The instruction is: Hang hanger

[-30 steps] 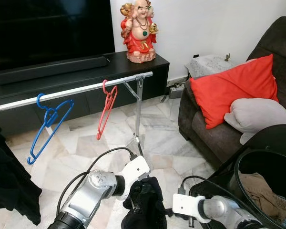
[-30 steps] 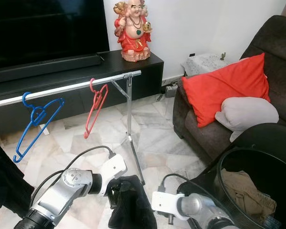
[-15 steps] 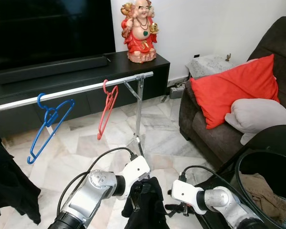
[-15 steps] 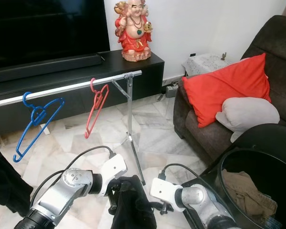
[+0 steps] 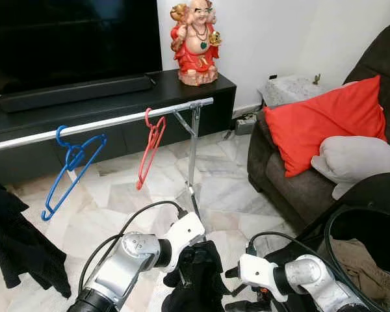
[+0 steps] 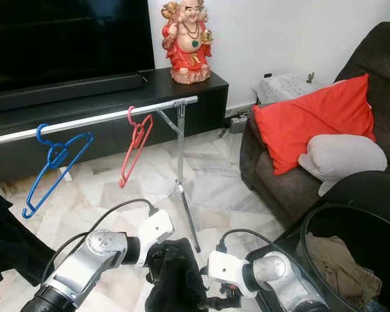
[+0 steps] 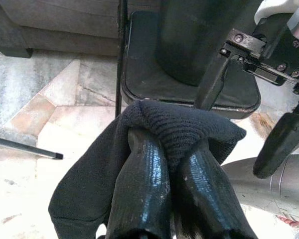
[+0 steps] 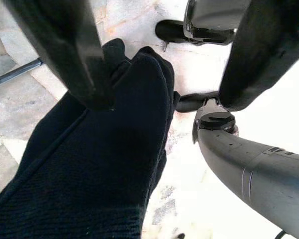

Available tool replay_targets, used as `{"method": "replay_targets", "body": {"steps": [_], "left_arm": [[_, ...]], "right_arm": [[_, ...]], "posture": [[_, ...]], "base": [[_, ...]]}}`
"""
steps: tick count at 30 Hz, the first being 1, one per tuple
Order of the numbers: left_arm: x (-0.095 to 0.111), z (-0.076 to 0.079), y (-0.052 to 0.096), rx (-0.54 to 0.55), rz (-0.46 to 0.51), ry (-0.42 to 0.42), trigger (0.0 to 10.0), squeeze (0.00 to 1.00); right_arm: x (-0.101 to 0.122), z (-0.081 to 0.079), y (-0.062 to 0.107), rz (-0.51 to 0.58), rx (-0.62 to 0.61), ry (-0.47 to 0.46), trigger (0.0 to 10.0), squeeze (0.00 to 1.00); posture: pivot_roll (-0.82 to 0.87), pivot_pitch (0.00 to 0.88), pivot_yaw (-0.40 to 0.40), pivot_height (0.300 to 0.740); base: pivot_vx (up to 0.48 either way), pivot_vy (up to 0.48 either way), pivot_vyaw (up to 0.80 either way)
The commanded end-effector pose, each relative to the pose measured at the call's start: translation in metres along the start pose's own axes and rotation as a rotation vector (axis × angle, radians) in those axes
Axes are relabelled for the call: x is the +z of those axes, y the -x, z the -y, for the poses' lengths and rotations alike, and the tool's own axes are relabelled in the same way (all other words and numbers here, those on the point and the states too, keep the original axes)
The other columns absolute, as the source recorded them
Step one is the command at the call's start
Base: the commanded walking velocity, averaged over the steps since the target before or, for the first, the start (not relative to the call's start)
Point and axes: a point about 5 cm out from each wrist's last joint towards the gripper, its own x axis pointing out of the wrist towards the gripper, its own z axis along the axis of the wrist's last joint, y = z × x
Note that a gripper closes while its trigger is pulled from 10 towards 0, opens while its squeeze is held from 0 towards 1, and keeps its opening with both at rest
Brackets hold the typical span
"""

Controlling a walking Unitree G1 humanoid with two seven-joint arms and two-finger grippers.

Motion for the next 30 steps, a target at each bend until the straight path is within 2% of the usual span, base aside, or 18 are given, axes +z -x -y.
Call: {"method": "replay_targets", "body": {"steps": [1,19,20,21,22,23,30], "left_arm": [[0.005,-0.003,0.001,0.003,0.02,-0.001,0.0,0.0],[0.005,-0.003,0.001,0.003,0.02,-0.001,0.0,0.0],[0.003,-0.012,-0.002,0.081,0.0,0.022,0.0,0.0],[0.002,-0.017,-0.004,0.128,-0.012,0.035,0.0,0.0],[0.002,-0.02,-0.005,0.158,-0.019,0.044,0.0,0.0],[0.002,-0.022,-0.005,0.172,-0.022,0.047,0.0,0.0],[0.001,-0.023,-0.005,0.184,-0.022,0.052,0.0,0.0]], "right_arm": [[0.002,-0.001,0.0,0.006,0.009,0.012,10.0,1.0],[0.002,-0.001,0.0,0.006,0.009,0.012,10.0,1.0],[0.008,0.011,-0.01,-0.026,-0.231,0.03,10.0,0.0],[0.014,0.021,-0.018,-0.033,-0.429,0.048,10.0,0.0],[0.019,0.028,-0.023,-0.034,-0.563,0.059,10.0,0.0],[0.021,0.031,-0.026,-0.032,-0.631,0.066,10.0,0.0],[0.019,0.033,-0.023,-0.048,-0.678,0.067,10.0,0.0]], "posture": [[0.07,0.039,-0.001,0.74],[0.07,0.039,-0.001,0.74],[0.06,0.034,0.001,0.74],[0.06,0.034,0.001,0.74],[0.06,0.035,0.002,0.74],[0.06,0.035,0.001,0.74],[0.06,0.039,0.0,0.74]], "base": [[0.0,0.0,0.0],[0.0,0.0,0.0],[0.0,0.0,0.0],[0.0,0.0,0.0],[0.0,0.0,0.0],[0.0,0.0,0.0],[0.0,0.0,0.0]]}}
